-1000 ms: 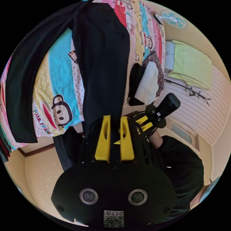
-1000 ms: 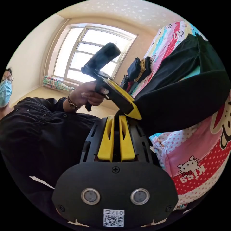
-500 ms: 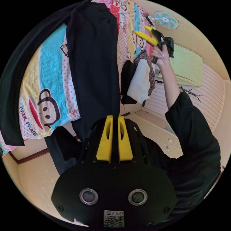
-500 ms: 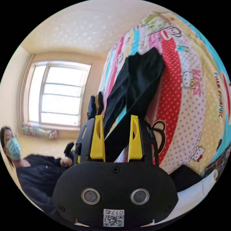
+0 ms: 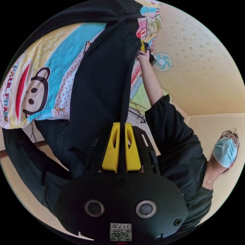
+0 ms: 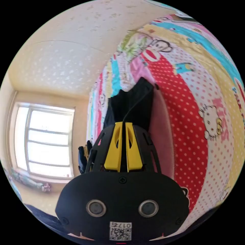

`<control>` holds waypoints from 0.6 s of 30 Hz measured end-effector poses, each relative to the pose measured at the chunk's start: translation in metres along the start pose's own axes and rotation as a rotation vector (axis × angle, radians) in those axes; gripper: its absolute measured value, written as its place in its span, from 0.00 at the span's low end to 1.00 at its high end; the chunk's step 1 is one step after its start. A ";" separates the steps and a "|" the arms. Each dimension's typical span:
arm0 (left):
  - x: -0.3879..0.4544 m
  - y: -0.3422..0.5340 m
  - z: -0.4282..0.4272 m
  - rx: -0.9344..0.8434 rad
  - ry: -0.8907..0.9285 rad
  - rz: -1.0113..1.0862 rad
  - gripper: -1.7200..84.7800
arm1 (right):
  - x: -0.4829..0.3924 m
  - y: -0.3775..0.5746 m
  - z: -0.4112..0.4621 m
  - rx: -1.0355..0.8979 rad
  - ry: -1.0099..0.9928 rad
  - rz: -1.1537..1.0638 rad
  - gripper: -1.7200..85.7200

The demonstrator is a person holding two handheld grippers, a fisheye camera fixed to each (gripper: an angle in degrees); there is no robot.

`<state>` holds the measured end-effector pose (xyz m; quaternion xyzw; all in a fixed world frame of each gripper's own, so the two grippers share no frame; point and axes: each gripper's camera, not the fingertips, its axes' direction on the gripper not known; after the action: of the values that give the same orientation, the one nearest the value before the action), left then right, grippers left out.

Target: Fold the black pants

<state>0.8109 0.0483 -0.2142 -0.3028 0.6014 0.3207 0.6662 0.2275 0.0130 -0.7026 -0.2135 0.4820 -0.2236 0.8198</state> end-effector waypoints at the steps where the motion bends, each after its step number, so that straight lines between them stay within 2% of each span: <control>1: -0.002 0.004 -0.019 0.025 0.094 -0.013 0.06 | -0.019 -0.006 0.007 -0.009 -0.125 -0.077 0.05; 5: -0.014 0.017 -0.087 0.146 0.400 -0.040 0.06 | -0.087 -0.026 0.060 -0.011 -0.414 -0.157 0.05; 7: -0.024 0.014 -0.138 0.240 0.573 -0.049 0.06 | -0.116 -0.033 0.104 -0.036 -0.417 -0.142 0.05; 9: -0.033 0.006 -0.182 0.307 0.613 -0.067 0.06 | -0.137 -0.036 0.159 -0.088 -0.371 -0.127 0.06; 10: -0.037 0.000 -0.214 0.351 0.587 -0.070 0.06 | -0.143 -0.032 0.197 -0.120 -0.342 -0.101 0.06; 11: -0.038 -0.003 -0.231 0.369 0.560 -0.072 0.06 | -0.142 -0.026 0.230 -0.136 -0.393 -0.061 0.06; 14: -0.048 -0.019 -0.313 0.463 0.331 -0.128 0.07 | -0.133 0.002 0.281 -0.155 -0.508 -0.008 0.08; 16: -0.055 -0.031 -0.366 0.534 0.100 -0.195 0.07 | -0.134 0.030 0.291 -0.208 -0.440 -0.071 0.10; 18: -0.058 -0.043 -0.390 0.517 -0.029 -0.262 0.09 | -0.138 0.068 0.291 -0.320 -0.332 -0.176 0.11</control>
<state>0.6045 -0.2894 -0.1916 -0.1936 0.6095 0.0722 0.7654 0.4363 0.1863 -0.5163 -0.4155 0.3492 -0.1769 0.8211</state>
